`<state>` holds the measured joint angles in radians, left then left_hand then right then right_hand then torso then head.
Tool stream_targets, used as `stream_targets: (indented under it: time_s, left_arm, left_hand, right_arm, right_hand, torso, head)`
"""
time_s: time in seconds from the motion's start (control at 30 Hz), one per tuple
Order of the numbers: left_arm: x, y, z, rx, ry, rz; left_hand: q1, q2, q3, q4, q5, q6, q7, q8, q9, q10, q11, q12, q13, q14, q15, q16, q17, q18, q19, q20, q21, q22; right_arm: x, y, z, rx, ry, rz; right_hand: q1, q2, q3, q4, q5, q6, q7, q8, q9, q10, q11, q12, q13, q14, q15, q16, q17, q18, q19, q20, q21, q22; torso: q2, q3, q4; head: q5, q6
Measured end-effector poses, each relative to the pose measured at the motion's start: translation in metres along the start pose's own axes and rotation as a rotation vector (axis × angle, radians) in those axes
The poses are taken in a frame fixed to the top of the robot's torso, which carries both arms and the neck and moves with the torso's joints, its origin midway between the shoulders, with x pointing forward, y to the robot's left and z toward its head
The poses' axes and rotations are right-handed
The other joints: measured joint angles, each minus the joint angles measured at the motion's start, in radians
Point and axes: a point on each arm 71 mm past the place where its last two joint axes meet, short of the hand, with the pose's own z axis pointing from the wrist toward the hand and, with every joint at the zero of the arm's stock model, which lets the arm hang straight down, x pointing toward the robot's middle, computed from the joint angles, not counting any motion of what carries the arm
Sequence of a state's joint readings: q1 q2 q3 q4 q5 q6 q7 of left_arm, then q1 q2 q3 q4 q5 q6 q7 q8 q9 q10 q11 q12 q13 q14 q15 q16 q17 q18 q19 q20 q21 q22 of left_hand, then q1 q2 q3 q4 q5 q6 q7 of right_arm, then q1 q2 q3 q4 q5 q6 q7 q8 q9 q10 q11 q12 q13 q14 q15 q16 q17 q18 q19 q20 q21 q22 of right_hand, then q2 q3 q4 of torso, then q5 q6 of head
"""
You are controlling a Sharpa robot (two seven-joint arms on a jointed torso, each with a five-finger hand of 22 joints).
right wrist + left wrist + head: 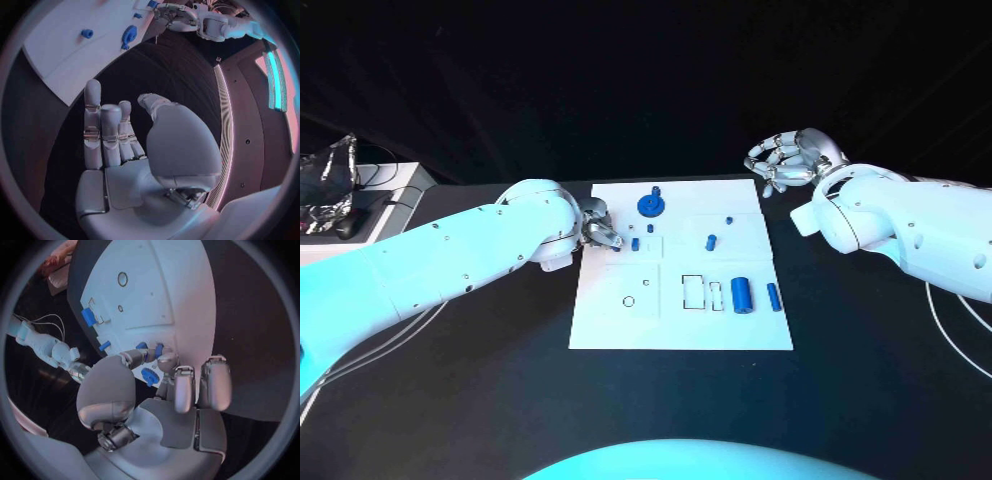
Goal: Assemble the parts on the task board
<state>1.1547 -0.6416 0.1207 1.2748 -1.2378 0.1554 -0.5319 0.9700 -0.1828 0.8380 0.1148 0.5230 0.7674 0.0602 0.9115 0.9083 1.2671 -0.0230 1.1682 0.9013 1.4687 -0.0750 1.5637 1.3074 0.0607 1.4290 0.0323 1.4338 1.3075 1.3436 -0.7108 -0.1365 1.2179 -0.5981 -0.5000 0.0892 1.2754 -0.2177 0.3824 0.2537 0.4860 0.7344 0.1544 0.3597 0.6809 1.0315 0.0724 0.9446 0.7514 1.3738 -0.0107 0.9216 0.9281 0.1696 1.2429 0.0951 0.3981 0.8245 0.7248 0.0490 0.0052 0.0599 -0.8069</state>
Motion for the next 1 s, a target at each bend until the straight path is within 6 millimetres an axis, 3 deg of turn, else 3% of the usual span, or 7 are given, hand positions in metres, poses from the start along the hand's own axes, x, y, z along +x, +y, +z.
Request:
stream_targets:
  time_s: [0.6, 1.0]
  left_arm:
    - [0.0005, -0.0016, 0.0003, 0.000, 0.001, 0.012]
    - [0.0009, -0.0023, 0.0007, -0.002, 0.007, 0.016]
  left_hand:
    - [0.000, 0.000, -0.009, -0.010, -0.006, 0.002, -0.001, -0.003, -0.001, 0.008, 0.000, 0.000, 0.003, 0.000, 0.000, 0.000, 0.000, 0.000, 0.004, -0.004, 0.000, 0.000]
    - [-0.010, -0.010, -0.026, -0.026, -0.006, 0.013, -0.012, -0.017, -0.005, 0.020, -0.013, 0.000, 0.010, -0.004, -0.004, 0.003, 0.000, 0.000, 0.004, -0.004, 0.000, 0.000]
  right_arm:
    - [0.0004, 0.0001, 0.0003, 0.000, 0.001, 0.000]
    - [0.0004, 0.0001, 0.0002, 0.000, 0.001, 0.000]
  right_hand:
    - [0.000, 0.000, 0.000, 0.000, 0.000, 0.000, 0.000, 0.000, 0.000, 0.001, 0.001, 0.000, -0.002, 0.000, 0.000, 0.000, 0.000, 0.000, 0.000, 0.000, 0.000, -0.001]
    - [-0.004, -0.004, 0.000, 0.000, 0.000, 0.000, 0.000, 0.000, 0.001, 0.001, 0.001, 0.000, -0.004, 0.000, 0.000, 0.000, 0.000, 0.000, 0.000, 0.000, 0.000, -0.001]
  torso:
    - [0.000, 0.0001, -0.0002]
    - [0.000, 0.0003, -0.0002]
  head:
    - [-0.001, -0.004]
    - [-0.001, -0.008]
